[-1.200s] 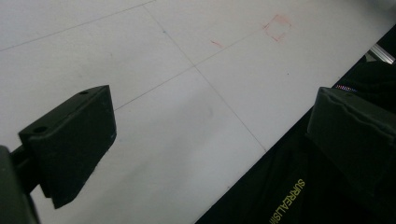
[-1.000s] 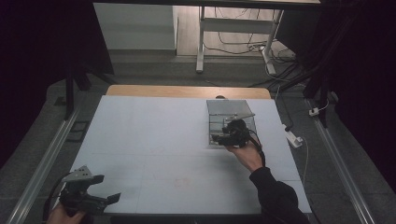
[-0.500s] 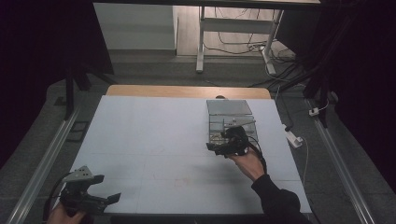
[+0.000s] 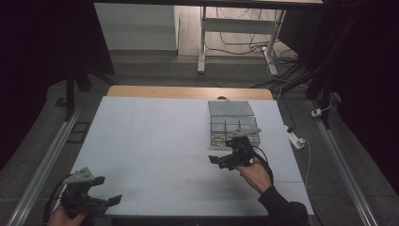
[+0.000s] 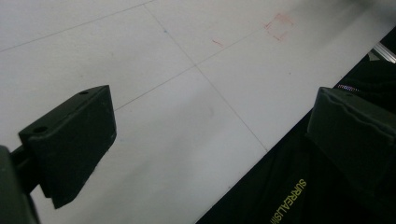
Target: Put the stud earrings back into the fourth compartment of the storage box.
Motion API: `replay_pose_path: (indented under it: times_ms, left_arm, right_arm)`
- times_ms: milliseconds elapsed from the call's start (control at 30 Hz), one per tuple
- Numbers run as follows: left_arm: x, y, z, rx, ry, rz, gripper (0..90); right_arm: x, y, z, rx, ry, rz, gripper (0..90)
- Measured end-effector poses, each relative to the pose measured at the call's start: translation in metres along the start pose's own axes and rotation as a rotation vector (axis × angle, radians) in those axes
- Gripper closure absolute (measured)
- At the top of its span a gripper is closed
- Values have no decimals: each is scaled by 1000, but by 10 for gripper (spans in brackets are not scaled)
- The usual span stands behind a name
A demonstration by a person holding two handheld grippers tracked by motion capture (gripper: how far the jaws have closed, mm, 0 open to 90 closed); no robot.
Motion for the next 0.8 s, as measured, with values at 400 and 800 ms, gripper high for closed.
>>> replay_pose_path:
  times_ms: [400, 800]
  left_arm:
    - [0, 0, 0, 0, -2, -2, 13]
    - [0, 0, 0, 1, -4, -1, 13]
  right_arm:
    - [22, -32, -3, 25, -9, 2, 0]
    - [46, -67, -2, 72, 11, 24, 0]
Point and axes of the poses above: each handheld gripper's, and its own axes: y roughly forward along the jaws, x roughly out of its underside, z roughly to its right, the point moved 1 cm from there along y, roughly forward along the jaws, and after that the axes turned 11 degrees about x, right-handed, at the moved point
